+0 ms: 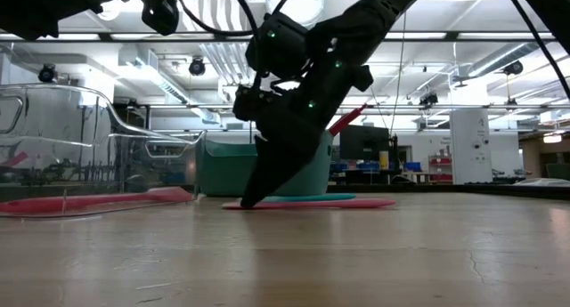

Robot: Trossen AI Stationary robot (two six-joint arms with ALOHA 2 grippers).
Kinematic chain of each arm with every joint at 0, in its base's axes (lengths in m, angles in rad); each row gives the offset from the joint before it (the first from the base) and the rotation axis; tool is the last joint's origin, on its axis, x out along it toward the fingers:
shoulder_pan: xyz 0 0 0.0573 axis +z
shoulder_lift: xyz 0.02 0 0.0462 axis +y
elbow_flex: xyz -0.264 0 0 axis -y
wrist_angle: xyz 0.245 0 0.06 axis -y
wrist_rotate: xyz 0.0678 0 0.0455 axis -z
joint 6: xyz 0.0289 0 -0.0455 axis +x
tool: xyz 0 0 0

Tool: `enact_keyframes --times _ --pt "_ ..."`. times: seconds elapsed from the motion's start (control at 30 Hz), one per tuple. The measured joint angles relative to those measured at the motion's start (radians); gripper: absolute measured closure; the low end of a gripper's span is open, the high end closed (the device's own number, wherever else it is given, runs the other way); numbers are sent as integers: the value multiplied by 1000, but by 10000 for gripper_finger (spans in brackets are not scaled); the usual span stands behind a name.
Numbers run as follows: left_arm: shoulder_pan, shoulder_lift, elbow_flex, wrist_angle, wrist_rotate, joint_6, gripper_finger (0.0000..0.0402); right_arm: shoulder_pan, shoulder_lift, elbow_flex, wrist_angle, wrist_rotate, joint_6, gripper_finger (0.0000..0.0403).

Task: Pick & Place Kitchen Items
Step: Put the pink spatula into the left transparent bin

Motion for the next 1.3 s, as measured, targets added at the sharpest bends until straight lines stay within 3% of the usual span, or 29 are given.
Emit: enact_keyframes --times 0.2,0.47,0.7,0.87,1.17,1.3 --pt "0 0 0 2 -2 0 250 6 73 8 38 8 -42 200" --pt "0 0 0 7 -3 4 250 10 85 9 54 16 -53 334" --pt "0 0 0 7 -3 5 250 10 16 1 48 -18 -51 334" --pt "0 0 0 6 -3 5 250 13 -88 -14 -25 -37 -91 334" --pt "0 0 -4 -3 -3 5 250 11 -281 -20 -13 -26 -130 335" --pt "1 1 -5 -12 -4 4 250 14 -386 -18 1 -72 -143 335"
